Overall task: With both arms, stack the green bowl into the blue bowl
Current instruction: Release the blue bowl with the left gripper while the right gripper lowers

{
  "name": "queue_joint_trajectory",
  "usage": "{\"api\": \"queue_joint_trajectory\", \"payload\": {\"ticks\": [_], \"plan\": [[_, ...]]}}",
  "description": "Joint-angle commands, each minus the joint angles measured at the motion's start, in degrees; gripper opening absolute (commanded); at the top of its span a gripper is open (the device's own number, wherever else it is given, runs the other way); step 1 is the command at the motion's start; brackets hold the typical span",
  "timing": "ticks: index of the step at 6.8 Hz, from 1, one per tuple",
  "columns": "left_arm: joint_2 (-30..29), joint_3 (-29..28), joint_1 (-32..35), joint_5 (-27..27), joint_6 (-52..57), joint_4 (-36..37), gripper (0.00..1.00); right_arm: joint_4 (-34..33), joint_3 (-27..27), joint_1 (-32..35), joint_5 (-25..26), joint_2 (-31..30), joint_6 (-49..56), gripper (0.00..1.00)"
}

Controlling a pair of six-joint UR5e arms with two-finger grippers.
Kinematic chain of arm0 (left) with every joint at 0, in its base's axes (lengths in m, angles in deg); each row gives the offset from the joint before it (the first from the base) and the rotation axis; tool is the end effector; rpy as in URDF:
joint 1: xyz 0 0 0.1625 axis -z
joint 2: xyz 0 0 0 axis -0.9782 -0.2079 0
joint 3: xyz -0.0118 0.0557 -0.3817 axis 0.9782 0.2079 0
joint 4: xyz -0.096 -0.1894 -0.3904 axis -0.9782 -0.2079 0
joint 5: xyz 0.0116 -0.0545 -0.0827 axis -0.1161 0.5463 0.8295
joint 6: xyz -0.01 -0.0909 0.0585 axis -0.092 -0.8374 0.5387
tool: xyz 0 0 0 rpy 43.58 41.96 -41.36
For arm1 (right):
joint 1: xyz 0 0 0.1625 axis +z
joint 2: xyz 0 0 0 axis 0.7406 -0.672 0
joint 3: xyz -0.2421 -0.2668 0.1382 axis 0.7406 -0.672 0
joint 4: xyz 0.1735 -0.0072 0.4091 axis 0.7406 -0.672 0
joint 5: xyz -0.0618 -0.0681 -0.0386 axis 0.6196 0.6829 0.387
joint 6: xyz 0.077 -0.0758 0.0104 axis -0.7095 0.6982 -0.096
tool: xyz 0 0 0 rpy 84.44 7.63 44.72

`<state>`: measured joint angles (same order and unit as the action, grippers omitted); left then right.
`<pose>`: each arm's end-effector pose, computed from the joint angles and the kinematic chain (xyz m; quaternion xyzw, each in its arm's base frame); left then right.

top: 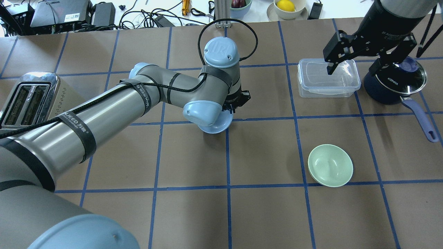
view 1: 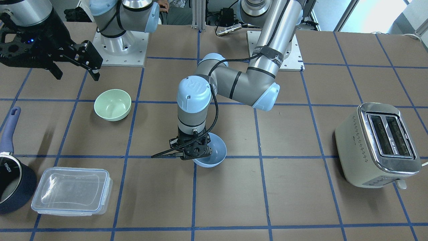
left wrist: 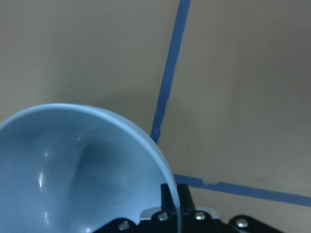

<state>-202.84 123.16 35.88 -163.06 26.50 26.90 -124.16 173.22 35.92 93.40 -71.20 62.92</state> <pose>-0.3936 -0.5524 0.1613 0.1058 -0.9934 0.0296 0.0335 0.0817 -0.5192 0.4622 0.0248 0.9994 0.0035 0.0229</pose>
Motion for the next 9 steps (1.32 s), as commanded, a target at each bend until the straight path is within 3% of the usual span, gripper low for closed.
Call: {"api": "queue_joint_trajectory", "payload": {"ticks": [1, 2, 3, 5, 6, 7, 9], "plan": [[-0.76, -0.59, 0.72, 0.39, 1.02, 4.94, 0.99, -1.17, 7.64, -1.25, 3.17, 0.24, 6.7, 1.0], [1.33, -0.59, 0.11, 0.05, 5.82, 6.73, 1.0, -6.84, 15.01, -3.26, 6.15, 0.07, 7.17, 1.0], [4.57, 0.36, -1.98, -0.57, 11.08, 3.18, 1.0, -10.72, 21.0, -5.89, 6.01, 0.24, 8.74, 0.99], [13.69, -0.15, -11.97, -1.45, 28.91, -9.01, 1.0, -21.96, 33.3, -10.56, 8.18, 0.15, 13.06, 0.97], [18.18, 0.11, -17.33, -1.71, 38.46, -18.47, 1.0, -26.8, 37.89, -12.75, 8.72, 0.07, 13.15, 0.97], [22.92, -0.32, -22.95, -0.93, 42.56, -23.0, 1.0, -31.37, 40.89, -13.47, 8.12, 0.15, 13.07, 0.8], [31.11, 0.8, -22.84, -1.1, 40.17, -32.49, 1.0, -37.12, 45.57, -13.65, 8.03, 1.03, 13.07, 0.17]]}}
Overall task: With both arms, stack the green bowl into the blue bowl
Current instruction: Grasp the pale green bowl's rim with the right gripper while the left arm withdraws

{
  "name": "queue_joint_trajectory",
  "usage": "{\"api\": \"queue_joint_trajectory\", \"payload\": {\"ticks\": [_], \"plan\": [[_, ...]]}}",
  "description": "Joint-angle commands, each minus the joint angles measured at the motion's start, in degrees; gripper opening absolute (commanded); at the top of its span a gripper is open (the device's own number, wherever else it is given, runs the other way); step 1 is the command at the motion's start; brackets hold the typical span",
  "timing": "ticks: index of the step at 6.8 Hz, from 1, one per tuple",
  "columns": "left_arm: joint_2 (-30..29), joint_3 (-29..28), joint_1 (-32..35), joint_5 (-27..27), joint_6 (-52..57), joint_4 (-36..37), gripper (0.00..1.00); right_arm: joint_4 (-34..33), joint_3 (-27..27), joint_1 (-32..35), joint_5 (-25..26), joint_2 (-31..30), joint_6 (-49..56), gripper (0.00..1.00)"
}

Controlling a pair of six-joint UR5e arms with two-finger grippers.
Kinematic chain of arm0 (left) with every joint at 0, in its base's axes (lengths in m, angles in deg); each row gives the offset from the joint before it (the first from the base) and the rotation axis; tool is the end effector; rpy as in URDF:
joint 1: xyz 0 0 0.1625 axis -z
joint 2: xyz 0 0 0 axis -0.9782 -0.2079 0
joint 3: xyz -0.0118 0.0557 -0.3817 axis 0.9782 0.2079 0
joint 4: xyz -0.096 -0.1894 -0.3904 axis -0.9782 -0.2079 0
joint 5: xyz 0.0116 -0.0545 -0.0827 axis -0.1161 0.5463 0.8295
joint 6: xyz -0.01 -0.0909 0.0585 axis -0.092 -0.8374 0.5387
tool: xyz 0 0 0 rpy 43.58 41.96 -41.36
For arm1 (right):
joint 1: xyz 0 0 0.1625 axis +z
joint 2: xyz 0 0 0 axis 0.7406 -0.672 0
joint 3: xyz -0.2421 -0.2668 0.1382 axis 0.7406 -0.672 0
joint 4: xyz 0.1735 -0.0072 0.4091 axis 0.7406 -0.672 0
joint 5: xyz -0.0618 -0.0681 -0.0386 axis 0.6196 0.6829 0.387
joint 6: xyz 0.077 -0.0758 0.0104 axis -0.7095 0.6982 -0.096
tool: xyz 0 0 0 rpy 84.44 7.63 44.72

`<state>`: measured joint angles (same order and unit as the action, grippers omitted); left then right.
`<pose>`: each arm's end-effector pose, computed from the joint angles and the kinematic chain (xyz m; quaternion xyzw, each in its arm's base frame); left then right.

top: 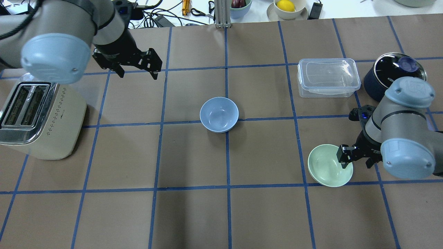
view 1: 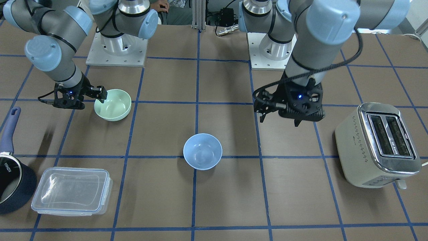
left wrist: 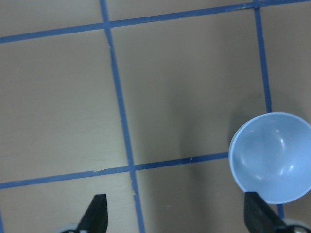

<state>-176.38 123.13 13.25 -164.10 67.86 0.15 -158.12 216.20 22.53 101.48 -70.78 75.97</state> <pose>-0.1466 -0.5589 0.3984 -0.0569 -0.9976 0.0402 0.0037 -0.0161 -0.4098 0.1507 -0.0233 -0.9947 -0.0982 0.0182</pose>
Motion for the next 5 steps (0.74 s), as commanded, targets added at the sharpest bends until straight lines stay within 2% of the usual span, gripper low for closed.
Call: {"api": "queue_joint_trajectory", "payload": {"ticks": [1, 2, 3, 4, 5], "plan": [[4.85, 0.41, 0.59, 0.03, -4.17, -4.49, 1.0, -3.17, 2.69, -0.26, -0.14, 0.7, 0.1, 0.1], [5.03, -1.07, 0.68, -4.15, -4.03, -0.82, 1.0, -3.17, 2.6, -0.26, -0.84, 0.79, 0.1, 0.0], [4.6, -2.39, 0.68, -7.41, -4.2, -5.49, 1.0, -3.17, 2.17, -0.26, -1.72, 0.7, 0.1, 0.0], [4.07, -4.67, 0.07, -2.66, -4.37, -5.79, 1.0, -3.52, 1.03, -0.26, -3.38, 0.35, -0.07, 0.0], [3.11, -9.39, -0.45, -1.83, -4.29, -8.15, 1.0, -2.65, -3.07, 0.26, -8.27, 0.7, -1.12, 0.0]]}}
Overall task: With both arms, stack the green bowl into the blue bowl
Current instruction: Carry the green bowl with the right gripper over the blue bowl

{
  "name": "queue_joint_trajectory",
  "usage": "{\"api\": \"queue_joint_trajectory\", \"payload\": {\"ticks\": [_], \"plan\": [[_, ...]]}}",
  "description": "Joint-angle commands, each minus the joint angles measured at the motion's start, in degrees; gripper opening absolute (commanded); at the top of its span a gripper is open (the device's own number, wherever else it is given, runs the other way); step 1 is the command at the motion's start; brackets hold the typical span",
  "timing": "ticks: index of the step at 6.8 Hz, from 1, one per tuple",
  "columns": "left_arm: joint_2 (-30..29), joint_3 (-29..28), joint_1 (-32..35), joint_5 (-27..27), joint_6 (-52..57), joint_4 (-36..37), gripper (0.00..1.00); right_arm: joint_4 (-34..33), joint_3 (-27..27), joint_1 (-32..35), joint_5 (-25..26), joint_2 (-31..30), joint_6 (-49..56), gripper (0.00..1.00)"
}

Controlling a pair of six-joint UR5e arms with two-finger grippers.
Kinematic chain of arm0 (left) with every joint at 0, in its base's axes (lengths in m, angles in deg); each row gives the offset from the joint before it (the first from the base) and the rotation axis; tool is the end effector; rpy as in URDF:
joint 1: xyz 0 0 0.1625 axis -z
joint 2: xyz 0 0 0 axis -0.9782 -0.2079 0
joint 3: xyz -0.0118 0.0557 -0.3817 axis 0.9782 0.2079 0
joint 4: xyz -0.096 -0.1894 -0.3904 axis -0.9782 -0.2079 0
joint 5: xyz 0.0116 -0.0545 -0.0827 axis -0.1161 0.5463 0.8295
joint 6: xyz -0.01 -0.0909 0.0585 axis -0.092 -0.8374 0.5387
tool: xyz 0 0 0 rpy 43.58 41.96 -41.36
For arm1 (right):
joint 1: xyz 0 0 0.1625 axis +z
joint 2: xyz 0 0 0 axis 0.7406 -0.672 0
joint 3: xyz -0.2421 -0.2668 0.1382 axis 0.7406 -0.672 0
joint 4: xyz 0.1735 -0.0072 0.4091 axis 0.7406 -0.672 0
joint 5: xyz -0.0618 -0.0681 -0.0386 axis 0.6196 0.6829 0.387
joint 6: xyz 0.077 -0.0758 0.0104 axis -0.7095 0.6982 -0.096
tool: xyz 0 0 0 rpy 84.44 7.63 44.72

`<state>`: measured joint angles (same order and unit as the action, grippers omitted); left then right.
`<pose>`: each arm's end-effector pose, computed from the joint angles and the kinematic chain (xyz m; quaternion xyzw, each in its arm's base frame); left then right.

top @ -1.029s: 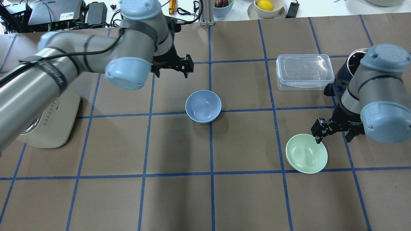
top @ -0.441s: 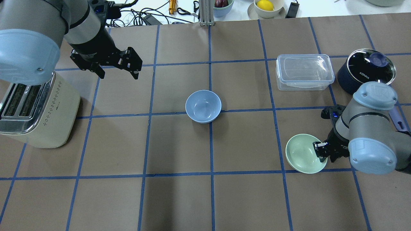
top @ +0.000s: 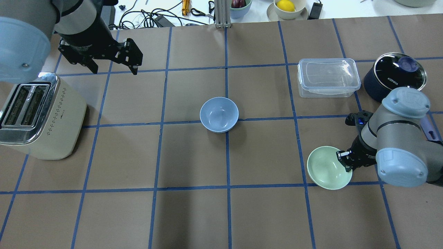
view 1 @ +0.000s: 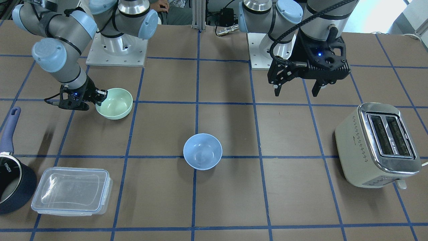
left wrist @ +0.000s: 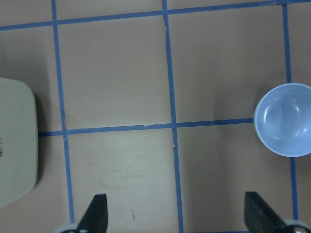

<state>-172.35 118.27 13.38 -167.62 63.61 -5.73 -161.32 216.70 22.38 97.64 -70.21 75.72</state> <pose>-0.1407 -0.5391 0.4714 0.0191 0.9973 -0.0663 0.0253 -0.0114 -0.4151 0.1474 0.0301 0.9970 0.0703 0.0077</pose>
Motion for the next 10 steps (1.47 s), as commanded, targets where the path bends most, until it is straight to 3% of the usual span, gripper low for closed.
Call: {"api": "queue_joint_trajectory", "payload": {"ticks": [1, 2, 3, 6, 8, 10], "plan": [[-1.8, -6.4, -0.59, 1.7, -0.13, -6.03, 1.0, 5.69, -8.66, 1.11, -8.74, 1.18, -3.23, 0.0], [-2.42, -5.99, -0.59, 1.44, -0.22, -6.77, 1.0, 10.26, -14.28, 4.6, -13.39, 2.67, -7.51, 0.0], [-2.16, -5.46, -0.51, 1.96, -0.3, -7.12, 1.0, 10.22, -19.82, 10.03, -15.27, 6.16, -14.17, 0.0], [-1.37, -4.15, -0.42, 1.26, -0.39, -7.04, 1.0, 10.4, -38.46, 27.6, -15.99, 21.01, -41.31, 0.0], [-1.02, -2.74, -0.33, 1.26, -0.39, -6.69, 1.0, 10.4, -40.45, 33.26, -15.9, 24.91, -45.43, 0.0], [-0.75, -2.73, -0.33, 1.26, -0.39, -6.42, 1.0, 14.08, -40.27, 33.64, -15.29, 24.83, -44.47, 0.0]]}}
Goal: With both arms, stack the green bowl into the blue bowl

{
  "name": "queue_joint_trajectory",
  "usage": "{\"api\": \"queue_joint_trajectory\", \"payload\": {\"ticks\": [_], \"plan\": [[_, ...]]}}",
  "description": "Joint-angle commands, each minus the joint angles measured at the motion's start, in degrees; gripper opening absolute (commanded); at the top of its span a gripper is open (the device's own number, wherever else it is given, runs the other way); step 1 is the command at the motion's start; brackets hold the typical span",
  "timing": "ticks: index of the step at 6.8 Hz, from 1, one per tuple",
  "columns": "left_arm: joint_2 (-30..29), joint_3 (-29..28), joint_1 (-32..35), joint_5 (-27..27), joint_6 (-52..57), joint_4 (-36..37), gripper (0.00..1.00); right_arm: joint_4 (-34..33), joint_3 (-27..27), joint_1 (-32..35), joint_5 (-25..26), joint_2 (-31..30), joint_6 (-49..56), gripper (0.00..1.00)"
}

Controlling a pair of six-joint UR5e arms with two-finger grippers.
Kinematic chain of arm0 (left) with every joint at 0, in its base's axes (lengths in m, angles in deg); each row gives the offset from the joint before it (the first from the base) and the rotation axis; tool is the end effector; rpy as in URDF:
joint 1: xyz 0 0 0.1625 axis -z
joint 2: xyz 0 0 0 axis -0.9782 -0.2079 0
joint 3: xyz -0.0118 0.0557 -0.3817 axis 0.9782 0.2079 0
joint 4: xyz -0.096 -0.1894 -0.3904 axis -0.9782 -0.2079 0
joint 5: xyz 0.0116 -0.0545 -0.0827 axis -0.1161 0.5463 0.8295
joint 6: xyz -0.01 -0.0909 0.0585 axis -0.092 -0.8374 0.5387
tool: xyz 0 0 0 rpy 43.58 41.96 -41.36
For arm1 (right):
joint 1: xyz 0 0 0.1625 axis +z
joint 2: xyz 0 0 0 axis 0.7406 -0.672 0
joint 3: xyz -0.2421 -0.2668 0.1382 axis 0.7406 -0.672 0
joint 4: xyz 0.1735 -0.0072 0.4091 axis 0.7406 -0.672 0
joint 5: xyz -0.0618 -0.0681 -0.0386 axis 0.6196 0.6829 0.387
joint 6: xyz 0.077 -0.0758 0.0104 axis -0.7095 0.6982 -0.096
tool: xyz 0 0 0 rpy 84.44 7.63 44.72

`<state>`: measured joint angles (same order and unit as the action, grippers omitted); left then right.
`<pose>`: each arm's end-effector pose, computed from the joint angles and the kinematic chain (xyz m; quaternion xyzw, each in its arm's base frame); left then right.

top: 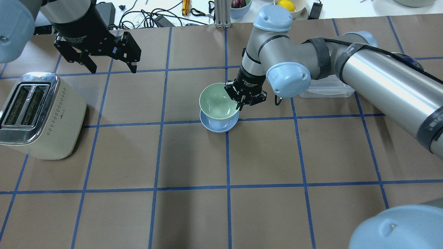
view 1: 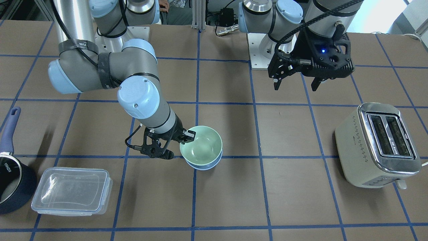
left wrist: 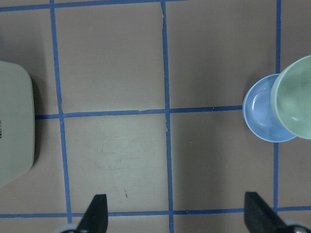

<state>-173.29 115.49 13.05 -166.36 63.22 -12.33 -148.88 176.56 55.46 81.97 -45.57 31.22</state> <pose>-0.1399 -0.5373 0.4757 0.0142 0.9995 -0.0248 0.0145 0.2986 -0.5726 0.2187 0.1345 0.9825 0.0826 0.0990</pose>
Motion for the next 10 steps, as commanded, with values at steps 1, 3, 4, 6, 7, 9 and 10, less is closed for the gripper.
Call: {"api": "queue_joint_trajectory", "payload": {"ticks": [1, 3, 4, 6, 7, 9, 10], "plan": [[0.27, 0.14, 0.01, -0.09, 0.0, 0.09, 1.0, 1.13, -0.38, 0.56, -0.31, 0.8, -0.14, 0.0], [0.27, 0.14, 0.01, 0.0, -0.09, 0.18, 1.0, 0.77, 0.23, 0.56, -0.05, 1.68, 0.2, 0.38], [0.28, 0.14, 0.01, 0.0, 0.0, 0.18, 1.0, 0.95, 0.4, 0.56, 0.47, 1.86, 0.21, 0.75], [0.28, 0.23, 0.01, 0.0, 0.0, 0.18, 1.0, 1.47, -1.16, -0.13, 0.82, 0.9, 1.42, 1.0], [0.28, 0.23, 0.01, 0.0, 0.0, 0.09, 1.0, 3.91, -3.61, -1.36, 2.13, -2.24, 2.31, 1.0], [0.45, 0.49, 0.01, 0.0, 0.0, 0.18, 1.0, 23.79, -12.2, -7.14, 7.4, -9.62, 5.98, 1.0], [0.45, 0.49, 0.01, 0.0, 0.0, 0.18, 1.0, 29.72, -15.38, -9.17, 8.29, -12.79, 10.36, 1.0]]}}
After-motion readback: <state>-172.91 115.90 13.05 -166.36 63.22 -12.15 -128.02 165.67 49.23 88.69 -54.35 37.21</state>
